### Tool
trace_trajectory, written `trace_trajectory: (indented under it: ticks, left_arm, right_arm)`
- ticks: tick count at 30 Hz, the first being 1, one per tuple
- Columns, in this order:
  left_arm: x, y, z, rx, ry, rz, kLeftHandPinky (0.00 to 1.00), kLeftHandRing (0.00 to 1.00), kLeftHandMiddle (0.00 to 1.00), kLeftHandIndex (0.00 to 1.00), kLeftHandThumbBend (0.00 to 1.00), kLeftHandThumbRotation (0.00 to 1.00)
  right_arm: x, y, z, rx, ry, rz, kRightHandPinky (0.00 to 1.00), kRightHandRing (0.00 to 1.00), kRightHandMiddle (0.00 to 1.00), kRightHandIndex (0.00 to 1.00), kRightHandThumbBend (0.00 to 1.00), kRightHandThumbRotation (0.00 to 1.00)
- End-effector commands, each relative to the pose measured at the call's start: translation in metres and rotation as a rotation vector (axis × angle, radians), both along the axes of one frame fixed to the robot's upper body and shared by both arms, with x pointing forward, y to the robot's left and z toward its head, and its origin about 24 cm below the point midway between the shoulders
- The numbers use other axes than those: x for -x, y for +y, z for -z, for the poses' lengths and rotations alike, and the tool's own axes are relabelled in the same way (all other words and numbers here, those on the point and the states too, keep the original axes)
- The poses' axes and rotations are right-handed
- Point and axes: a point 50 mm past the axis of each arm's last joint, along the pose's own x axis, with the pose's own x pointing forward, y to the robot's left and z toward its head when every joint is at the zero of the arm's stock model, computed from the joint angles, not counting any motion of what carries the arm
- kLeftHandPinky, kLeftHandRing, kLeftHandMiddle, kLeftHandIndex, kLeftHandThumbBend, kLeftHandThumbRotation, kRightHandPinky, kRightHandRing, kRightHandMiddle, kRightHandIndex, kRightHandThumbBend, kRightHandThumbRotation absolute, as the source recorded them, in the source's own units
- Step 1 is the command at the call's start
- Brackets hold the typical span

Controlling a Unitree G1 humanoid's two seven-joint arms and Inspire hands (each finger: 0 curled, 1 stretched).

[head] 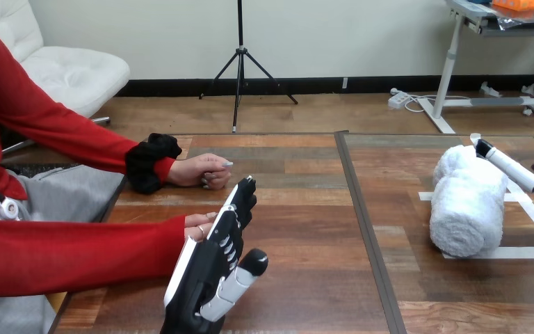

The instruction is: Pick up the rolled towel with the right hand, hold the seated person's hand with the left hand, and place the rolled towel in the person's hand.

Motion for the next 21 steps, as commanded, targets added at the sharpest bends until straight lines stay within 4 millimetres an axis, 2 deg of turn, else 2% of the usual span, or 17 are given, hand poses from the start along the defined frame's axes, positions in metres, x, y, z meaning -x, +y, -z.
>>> trace_trajectory:
  ticks: [1, 11, 14, 17, 18, 21]
  left_arm:
    - [-0.012, -0.006, -0.027, 0.033, -0.157, 0.001, 0.99, 0.97, 0.99, 0.96, 1.00, 0.78]
    - [-0.008, -0.006, -0.027, 0.039, -0.164, 0.002, 0.98, 0.97, 0.98, 0.96, 1.00, 0.78]
    - [-0.007, -0.006, -0.028, 0.041, -0.166, 0.001, 0.98, 0.97, 0.98, 0.95, 1.00, 0.78]
    - [-0.005, -0.007, -0.028, 0.045, -0.164, 0.000, 0.98, 0.96, 0.98, 0.95, 1.00, 0.78]
    - [-0.005, -0.007, -0.029, 0.047, -0.163, -0.001, 0.97, 0.96, 0.98, 0.95, 1.00, 0.78]
    - [-0.003, -0.007, -0.029, 0.053, -0.163, -0.005, 0.97, 0.96, 0.97, 0.95, 1.00, 0.78]
  right_arm:
    - [-0.028, 0.016, -0.049, 0.061, -0.102, -0.091, 0.99, 1.00, 1.00, 1.00, 0.99, 1.00]
    - [-0.028, 0.023, -0.040, 0.093, -0.042, -0.138, 0.99, 1.00, 1.00, 1.00, 0.97, 1.00]
    - [-0.028, 0.025, -0.038, 0.123, -0.031, -0.150, 0.92, 1.00, 1.00, 1.00, 0.98, 1.00]
    - [-0.028, 0.027, -0.035, 0.142, -0.026, -0.158, 0.80, 0.98, 1.00, 0.99, 0.99, 1.00]
    - [-0.028, 0.027, -0.034, 0.143, -0.025, -0.159, 0.73, 0.97, 0.99, 0.99, 0.99, 1.00]
    - [-0.029, 0.030, -0.032, 0.154, -0.019, -0.164, 0.66, 0.96, 0.99, 0.99, 1.00, 1.00]
